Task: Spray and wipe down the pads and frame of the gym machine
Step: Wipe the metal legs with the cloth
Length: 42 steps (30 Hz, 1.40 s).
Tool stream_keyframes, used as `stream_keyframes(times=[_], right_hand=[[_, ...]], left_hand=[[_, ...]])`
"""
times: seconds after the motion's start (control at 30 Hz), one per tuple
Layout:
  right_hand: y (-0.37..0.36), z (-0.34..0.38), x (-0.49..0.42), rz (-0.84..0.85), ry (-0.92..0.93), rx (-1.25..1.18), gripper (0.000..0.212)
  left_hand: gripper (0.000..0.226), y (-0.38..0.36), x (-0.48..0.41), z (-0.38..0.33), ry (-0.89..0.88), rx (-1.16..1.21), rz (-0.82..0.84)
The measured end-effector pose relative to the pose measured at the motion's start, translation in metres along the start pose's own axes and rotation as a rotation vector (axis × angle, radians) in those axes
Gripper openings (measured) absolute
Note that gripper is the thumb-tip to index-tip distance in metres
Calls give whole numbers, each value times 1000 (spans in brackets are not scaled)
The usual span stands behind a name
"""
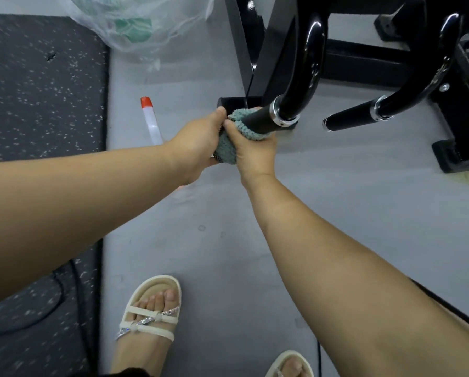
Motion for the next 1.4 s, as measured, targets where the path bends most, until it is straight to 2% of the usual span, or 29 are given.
stream_keyframes(times=[0.1, 0.2, 0.3, 0.37, 0.43, 0.57, 0.63, 0.7, 0.77, 0.8, 0.87, 0.93, 1.03, 1.17, 1.27, 1.33, 1.4], right_hand=[[-1, 6, 1, 71, 5, 85, 26], [3, 19, 5, 74, 131, 52, 26], [7, 28, 8, 34, 220, 23, 44], [12, 24, 7, 4, 220, 66, 42], [11, 14, 5, 0, 166, 128, 39], [7, -2, 2, -46, 104, 209, 44], [5, -3, 1, -63, 111, 222, 45], [5, -3, 3, -76, 130, 254, 48], [6, -1, 2, -81, 142, 278, 48], [7, 0, 2, -85, 144, 294, 47], [8, 3, 4, -82, 158, 315, 46], [9, 5, 4, -85, 174, 334, 45], [12, 5, 5, -99, 179, 360, 45], [18, 6, 6, -78, 185, 423, 42], [22, 6, 0, -30, 149, 477, 39], [23, 8, -7, 87, 70, 509, 41], [25, 14, -12, 319, -87, 590, 39]], left_hand=[[25, 1, -1, 5, 21, -5, 10], [24, 4, 2, 4, -15, -43, -28], [21, 19, 14, -3, -167, -196, -140], [15, 32, 24, 1, -211, -175, -184], [14, 42, 30, 20, -62, -121, -160], [7, 51, 36, 70, 475, -258, 85], [15, 63, 31, 80, 571, -286, 57], [44, 83, 18, 86, 536, -316, -101], [77, 101, 6, 84, 424, -430, -259], [91, 106, 1, 82, 344, -499, -291], [102, 107, -10, 78, 164, -620, -249], [97, 100, -17, 77, 40, -636, -144], [85, 92, -27, 83, -30, -547, -69], [73, 86, -34, 80, -41, -490, -147], [53, 88, -36, 75, -28, -522, -234], [44, 91, -33, 71, -6, -560, -227], [38, 93, -29, 63, -7, -607, -177]])
Point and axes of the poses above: each hand's wrist, its own x-axis away from the middle knuckle, its own y-axis out of the back of the hand, z = x × y, the point moved 5 cm from there along -x, towards the middle knuckle, and after that the axes turned 15 degrees about -x, right-handed, at the moved point
